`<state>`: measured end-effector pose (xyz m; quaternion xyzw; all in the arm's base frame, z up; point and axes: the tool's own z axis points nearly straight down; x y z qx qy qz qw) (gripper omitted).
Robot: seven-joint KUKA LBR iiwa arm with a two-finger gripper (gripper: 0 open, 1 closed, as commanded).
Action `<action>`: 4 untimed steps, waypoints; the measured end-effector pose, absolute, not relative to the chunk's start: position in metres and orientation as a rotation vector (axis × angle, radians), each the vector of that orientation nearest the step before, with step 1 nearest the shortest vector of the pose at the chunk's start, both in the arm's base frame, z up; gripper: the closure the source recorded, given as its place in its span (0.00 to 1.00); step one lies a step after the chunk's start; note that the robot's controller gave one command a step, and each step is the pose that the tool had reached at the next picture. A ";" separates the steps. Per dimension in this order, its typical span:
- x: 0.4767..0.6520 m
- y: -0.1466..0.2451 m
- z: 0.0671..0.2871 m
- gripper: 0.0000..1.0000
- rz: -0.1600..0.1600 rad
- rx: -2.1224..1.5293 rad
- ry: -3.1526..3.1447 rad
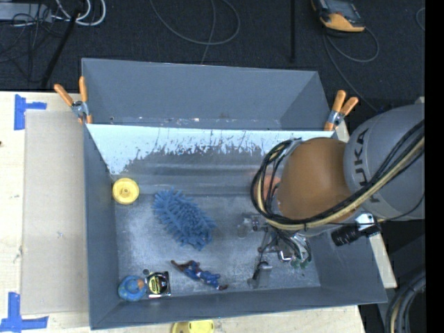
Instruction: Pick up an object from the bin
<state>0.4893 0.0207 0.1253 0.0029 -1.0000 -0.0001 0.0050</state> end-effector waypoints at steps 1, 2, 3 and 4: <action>0.491 0.021 0.130 0.00 -0.001 0.008 -3.139; 0.534 0.056 0.091 0.00 0.000 0.039 -3.147; 0.546 0.073 0.069 0.00 -0.002 0.026 -3.141; 0.517 0.090 0.092 0.00 0.002 0.180 -3.131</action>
Offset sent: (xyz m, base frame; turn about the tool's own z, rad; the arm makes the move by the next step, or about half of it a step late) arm 0.0578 0.0496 -0.0516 -0.0290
